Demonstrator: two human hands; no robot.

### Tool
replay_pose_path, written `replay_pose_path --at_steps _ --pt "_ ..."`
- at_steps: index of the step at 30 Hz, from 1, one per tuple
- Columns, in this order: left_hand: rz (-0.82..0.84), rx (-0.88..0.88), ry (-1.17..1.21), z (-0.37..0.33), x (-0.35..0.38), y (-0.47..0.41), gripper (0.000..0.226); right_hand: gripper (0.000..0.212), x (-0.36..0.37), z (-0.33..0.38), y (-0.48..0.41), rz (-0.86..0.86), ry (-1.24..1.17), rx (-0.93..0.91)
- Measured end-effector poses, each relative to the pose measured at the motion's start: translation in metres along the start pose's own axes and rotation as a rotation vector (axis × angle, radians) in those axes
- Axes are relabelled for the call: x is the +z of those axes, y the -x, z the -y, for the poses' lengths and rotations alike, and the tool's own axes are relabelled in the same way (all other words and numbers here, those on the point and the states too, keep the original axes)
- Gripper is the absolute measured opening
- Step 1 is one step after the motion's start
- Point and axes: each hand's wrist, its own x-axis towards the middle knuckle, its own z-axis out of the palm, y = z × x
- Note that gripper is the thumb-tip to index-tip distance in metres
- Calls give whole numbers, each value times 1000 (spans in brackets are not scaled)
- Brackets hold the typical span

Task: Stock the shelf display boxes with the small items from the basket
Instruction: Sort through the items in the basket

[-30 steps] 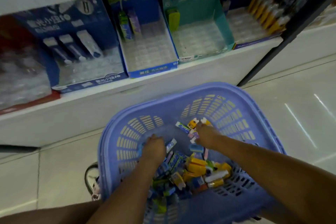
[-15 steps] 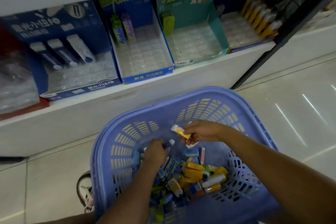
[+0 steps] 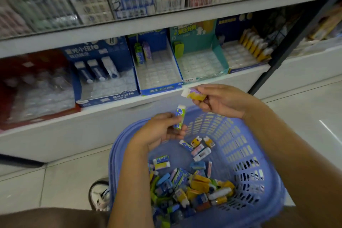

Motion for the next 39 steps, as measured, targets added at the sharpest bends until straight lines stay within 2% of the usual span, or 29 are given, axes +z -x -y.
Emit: replay_pose_path --at_steps 4,7,10,13,16,19,25,28,31,34,39 --pt "-221 187 25 -23 -5 8 18 21 21 26 -13 -161 256 -205" --pt "-444 331 74 -30 -10 5 23 27 36 45 -35 -385 428 -315" --pt "-576 400 177 -30 -17 1 24 29 49 60 -69 -545 634 -441" --pt "-647 432 228 -27 -23 0 20 21 64 69 -107 -591 918 -524" --pt "-675 437 282 -28 -31 -1 14 24 74 74 -138 -560 1299 -485" --pt "-688 427 310 -29 -39 -1 12 25 80 79 -154 -479 1429 -412" --pt "-671 437 331 -30 -47 0 12 33 72 98 -164 -335 1526 -239" --pt "-657 436 348 -30 -48 -1 11 33 69 97 -167 -325 1532 -249" --pt "-658 435 360 -31 -50 -1 10 27 70 91 -171 -379 1406 -293" --pt "-663 444 363 -31 -51 0 10 24 70 83 -173 -503 1180 -346" --pt "-649 449 326 -32 -45 1 13 25 72 68 -180 -646 871 -337"
